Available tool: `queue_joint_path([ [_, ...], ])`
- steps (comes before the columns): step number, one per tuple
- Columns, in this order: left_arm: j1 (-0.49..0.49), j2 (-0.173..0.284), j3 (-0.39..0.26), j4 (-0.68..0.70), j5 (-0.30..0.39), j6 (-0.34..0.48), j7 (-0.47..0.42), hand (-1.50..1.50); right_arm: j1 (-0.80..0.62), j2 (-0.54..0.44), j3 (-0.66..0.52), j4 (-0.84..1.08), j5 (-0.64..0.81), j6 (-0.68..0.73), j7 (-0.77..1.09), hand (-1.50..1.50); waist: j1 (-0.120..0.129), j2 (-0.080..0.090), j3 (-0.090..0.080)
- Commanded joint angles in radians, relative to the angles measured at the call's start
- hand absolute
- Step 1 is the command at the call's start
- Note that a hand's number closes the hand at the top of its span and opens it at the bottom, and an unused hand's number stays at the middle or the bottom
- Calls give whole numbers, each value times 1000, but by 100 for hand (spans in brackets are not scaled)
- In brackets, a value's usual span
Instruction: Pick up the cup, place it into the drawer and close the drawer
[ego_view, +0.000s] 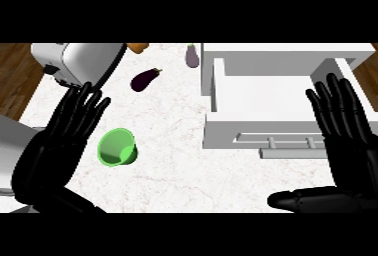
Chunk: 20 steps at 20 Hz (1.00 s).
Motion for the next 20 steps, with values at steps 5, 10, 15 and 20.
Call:
queue_joint_path([
  [5, -45, 1, 28, 85, -13, -10, 1, -150, 64, -3, -34, 45, -44, 67, -108, -150, -2, 0, 0],
  [10, -41, -13, 29, 44, -21, 36, 54, -150, -28, 12, 3, 0, 5, 13, 14, -150, 0, 0, 0],
  [15, 19, -27, 16, 70, -74, 17, -7, -150, -49, 19, -21, 6, 0, -5, 20, -150, 1, 0, 0],
  [20, 113, 2, 41, 150, -92, -69, -101, -150, -78, -18, -82, 31, -34, 18, 32, -150, 3, 0, 0],
])
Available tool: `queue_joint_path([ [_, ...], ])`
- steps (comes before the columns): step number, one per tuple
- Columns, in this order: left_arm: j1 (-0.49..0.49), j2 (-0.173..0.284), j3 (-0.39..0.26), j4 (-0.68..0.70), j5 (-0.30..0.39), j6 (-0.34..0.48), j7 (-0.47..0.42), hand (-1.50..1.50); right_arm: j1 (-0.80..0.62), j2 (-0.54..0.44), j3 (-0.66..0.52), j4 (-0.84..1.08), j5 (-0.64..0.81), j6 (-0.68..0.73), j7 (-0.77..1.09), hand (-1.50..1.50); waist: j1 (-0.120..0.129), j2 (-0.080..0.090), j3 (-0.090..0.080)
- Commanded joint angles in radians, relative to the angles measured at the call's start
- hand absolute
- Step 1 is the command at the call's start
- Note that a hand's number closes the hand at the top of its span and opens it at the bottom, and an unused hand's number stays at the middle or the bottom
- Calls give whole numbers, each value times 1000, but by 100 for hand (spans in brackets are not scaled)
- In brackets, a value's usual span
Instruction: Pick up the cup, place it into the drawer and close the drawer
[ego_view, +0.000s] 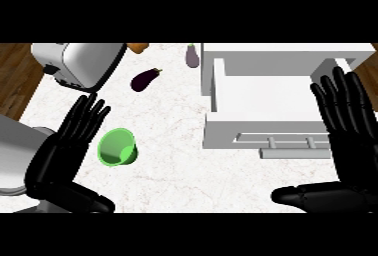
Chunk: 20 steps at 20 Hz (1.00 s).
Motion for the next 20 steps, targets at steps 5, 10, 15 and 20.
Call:
queue_joint_path([
  [5, 14, 16, 46, 141, -70, -10, -83, -150, -16, 27, 39, -12, 41, -23, 0, -150, 0, 0, 0],
  [10, -26, 40, 100, 299, -78, -47, -190, -150, -3, -43, -55, -1, -71, 64, 15, -150, -2, 0, 0],
  [15, -42, 30, 81, 400, -153, -38, -271, -150, -1, -25, -53, -4, -59, 48, 7, -150, -2, 0, 0],
  [20, -85, 73, 113, 611, -188, -94, -411, -150, -83, 4, 13, 4, 14, -20, 94, -150, -1, 1, 0],
])
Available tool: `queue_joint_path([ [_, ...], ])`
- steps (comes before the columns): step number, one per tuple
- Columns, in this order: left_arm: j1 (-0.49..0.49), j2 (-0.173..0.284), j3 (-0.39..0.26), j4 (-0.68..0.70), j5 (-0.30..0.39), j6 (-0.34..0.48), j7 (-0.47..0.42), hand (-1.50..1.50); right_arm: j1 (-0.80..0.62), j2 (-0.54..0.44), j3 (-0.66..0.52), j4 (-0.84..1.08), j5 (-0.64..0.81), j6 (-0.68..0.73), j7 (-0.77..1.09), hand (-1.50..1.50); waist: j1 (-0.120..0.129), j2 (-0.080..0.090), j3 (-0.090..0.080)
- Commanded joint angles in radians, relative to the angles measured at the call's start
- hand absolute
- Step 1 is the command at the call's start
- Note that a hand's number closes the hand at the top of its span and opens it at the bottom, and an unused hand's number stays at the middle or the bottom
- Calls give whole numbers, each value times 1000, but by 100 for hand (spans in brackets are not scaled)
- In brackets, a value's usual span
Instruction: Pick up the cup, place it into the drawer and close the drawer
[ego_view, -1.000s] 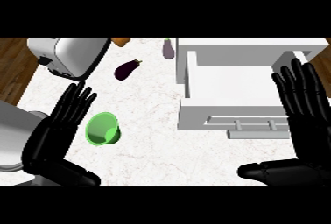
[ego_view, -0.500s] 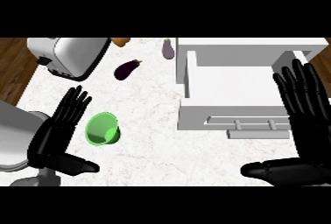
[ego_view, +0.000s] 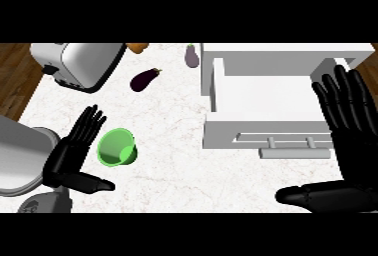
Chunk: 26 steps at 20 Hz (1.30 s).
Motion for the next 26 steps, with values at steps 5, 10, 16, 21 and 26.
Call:
queue_joint_path([
  [5, -82, 44, 37, 310, -74, -33, -227, -150, 5, -50, -85, 8, -92, 66, -10, -150, -3, 1, 0],
  [10, -147, -8, 8, 429, -127, 34, -280, -150, -9, -7, -34, 1, -37, 18, 2, -150, -2, 1, 0],
  [16, -218, 43, 50, 536, -109, 15, -305, -150, -75, 0, 2, 91, 9, 17, -16, -150, 0, 1, 0],
  [21, -215, 77, 54, 687, -144, -11, -463, -150, 82, 14, 2, -29, -17, 43, -48, -150, -5, 1, 0],
  [26, -300, 64, 38, 896, -209, 36, -608, -150, -25, 26, 32, -4, 7, -5, 37, -150, -8, 3, -1],
])
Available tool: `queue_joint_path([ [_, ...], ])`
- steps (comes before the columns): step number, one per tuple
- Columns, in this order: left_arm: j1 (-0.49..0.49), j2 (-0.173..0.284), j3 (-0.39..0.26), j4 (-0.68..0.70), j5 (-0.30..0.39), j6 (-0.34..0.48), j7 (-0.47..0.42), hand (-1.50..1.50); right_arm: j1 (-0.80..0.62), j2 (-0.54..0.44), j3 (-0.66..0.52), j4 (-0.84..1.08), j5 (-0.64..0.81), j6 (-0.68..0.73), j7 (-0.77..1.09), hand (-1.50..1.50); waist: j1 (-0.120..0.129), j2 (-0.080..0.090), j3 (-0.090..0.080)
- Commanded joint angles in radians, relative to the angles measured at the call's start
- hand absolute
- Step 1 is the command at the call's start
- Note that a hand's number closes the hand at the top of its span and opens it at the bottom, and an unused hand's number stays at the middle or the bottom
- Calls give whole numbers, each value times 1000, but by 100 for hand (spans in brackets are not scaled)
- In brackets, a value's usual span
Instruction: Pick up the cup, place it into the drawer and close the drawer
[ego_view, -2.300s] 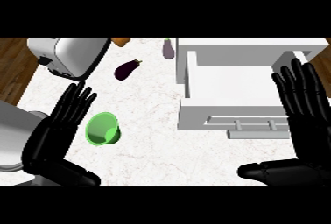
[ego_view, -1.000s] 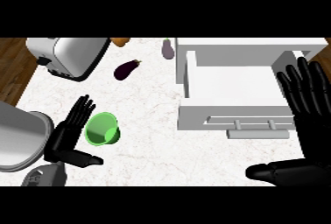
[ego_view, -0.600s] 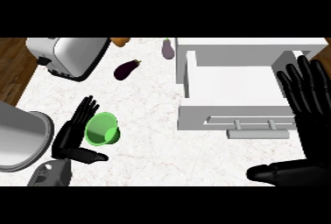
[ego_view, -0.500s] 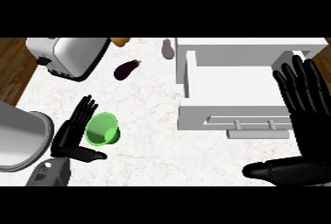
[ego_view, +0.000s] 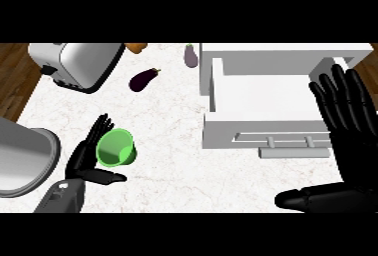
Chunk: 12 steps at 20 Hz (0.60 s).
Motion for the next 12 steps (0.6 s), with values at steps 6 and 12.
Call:
queue_joint_path([
  [6, -48, -39, -11, 144, -19, -15, -129, -150, -7, -4, -2, -32, -15, 6, 20, -150, -4, 1, -1],
  [12, -63, 17, 0, 155, 10, -105, -109, -150, 80, 51, 73, -46, 74, -21, -47, -150, -3, 0, 0],
])
